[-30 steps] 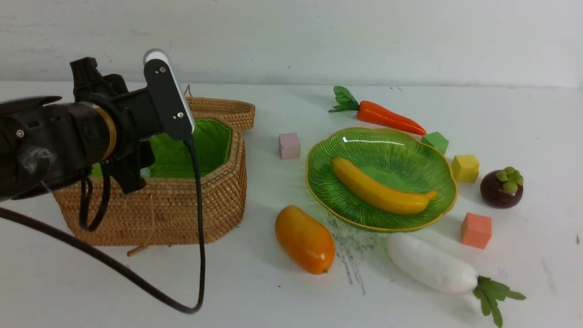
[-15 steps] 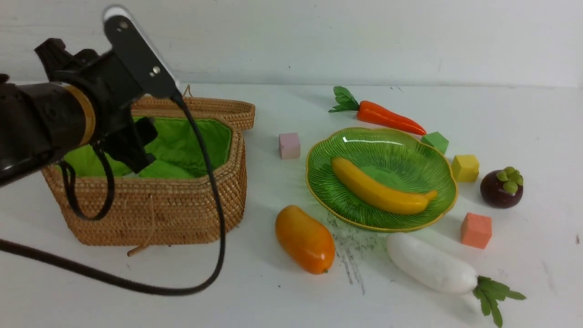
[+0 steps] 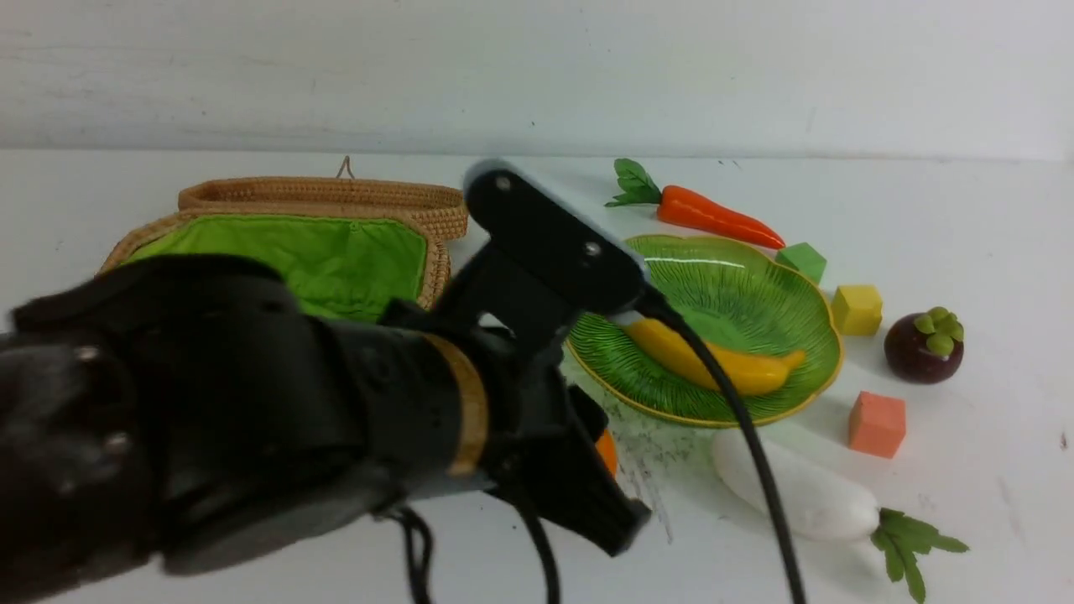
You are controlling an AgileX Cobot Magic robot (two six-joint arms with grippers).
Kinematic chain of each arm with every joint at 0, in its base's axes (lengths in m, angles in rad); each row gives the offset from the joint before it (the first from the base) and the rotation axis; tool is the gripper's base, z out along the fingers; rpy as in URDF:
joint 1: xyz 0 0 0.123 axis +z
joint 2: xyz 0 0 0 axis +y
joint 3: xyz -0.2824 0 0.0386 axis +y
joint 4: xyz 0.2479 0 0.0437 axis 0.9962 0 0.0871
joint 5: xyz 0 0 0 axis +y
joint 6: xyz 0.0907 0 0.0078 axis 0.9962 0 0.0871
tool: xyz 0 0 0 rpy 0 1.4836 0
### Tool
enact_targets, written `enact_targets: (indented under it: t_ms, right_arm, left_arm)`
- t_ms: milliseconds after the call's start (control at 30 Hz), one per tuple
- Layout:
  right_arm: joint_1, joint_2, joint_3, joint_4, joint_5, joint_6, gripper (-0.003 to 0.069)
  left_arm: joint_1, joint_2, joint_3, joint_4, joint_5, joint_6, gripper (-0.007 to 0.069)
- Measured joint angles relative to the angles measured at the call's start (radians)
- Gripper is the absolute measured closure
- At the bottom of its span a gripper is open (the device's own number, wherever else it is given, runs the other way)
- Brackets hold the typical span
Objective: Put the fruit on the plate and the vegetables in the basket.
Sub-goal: Grab the mango with your left arm and place it on the right plate
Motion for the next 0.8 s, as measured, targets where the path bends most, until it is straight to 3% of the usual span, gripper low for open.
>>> enact_targets:
  t_ms: [133,267,467,567,700,800]
  right_arm:
    - [0.000,0.000,0.000,0.000,0.028,0.000,0.0445]
    - [0.000,0.000,0.000,0.000,0.053,0.000,0.0445]
    - [0.000,0.000,0.000,-0.012,0.116,0.000,0.0443]
    - [0.000,0.000,0.000,-0.030,0.139,0.000,0.0440]
    - [0.000,0.000,0.000,-0.045,0.159,0.018,0.0439]
    - [0.000,0.000,0.000,-0.059,0.162,0.022,0.0437]
  left_arm:
    - [-0.003,0.093,-0.146,-0.094,0.225,0.025,0.0507]
    - [-0.004,0.174,-0.273,-0.143,0.357,0.206,0.0533]
    - [-0.006,0.212,-0.294,-0.152,0.387,0.562,0.0533]
    - [0.004,0.225,-0.296,-0.150,0.372,0.660,0.0533]
    - [0.116,0.283,-0.354,-0.243,0.335,0.790,0.0533]
    - [0.196,0.325,-0.404,-0.351,0.345,0.951,0.0533]
